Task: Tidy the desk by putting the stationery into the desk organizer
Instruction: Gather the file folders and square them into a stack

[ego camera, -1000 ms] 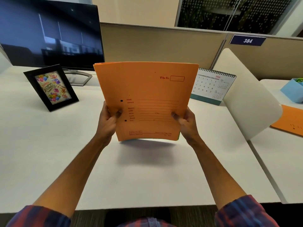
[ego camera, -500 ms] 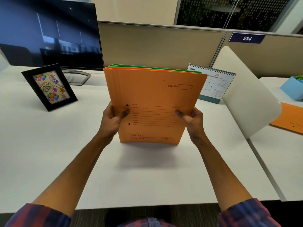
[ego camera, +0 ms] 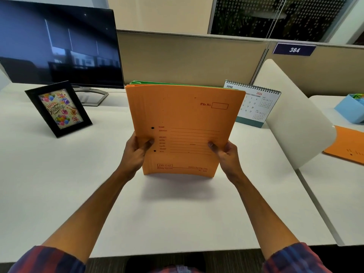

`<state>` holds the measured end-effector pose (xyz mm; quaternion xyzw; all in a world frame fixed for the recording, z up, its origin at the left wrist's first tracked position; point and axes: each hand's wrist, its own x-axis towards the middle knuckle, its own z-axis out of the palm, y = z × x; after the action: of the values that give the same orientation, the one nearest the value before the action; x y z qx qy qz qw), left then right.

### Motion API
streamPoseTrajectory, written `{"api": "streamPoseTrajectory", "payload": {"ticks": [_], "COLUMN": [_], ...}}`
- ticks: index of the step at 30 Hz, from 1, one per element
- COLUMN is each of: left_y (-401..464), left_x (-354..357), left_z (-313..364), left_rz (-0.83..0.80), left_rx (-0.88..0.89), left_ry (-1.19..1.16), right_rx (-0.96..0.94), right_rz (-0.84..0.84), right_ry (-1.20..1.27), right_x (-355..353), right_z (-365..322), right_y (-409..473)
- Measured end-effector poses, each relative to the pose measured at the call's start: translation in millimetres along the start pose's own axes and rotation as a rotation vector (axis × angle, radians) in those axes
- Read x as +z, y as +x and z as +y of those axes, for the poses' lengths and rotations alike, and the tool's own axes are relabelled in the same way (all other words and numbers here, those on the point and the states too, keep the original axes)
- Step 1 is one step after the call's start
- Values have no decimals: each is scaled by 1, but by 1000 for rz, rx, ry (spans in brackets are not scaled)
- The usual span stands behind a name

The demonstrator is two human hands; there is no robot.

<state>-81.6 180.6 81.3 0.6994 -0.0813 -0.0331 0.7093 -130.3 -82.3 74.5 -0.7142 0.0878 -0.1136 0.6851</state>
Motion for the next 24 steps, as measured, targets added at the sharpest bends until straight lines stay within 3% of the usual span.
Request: {"api": "streamPoseTrajectory", "payload": {"ticks": [7, 15, 24], "left_y": [6, 17, 23], "left_x": [1, 23, 42], "left_z": [-2, 2, 3], "left_rz": [22, 166, 11], "left_rx": [-17, -73, -202], "left_ry": [9, 47, 22], "right_rx": [25, -20, 94], "right_rz": [-37, 170, 289], "right_ry": [-42, -84, -143], "right_x": [-3, -9, -46], "right_z": [15, 10, 10], "right_y": [-10, -6, -1]}}
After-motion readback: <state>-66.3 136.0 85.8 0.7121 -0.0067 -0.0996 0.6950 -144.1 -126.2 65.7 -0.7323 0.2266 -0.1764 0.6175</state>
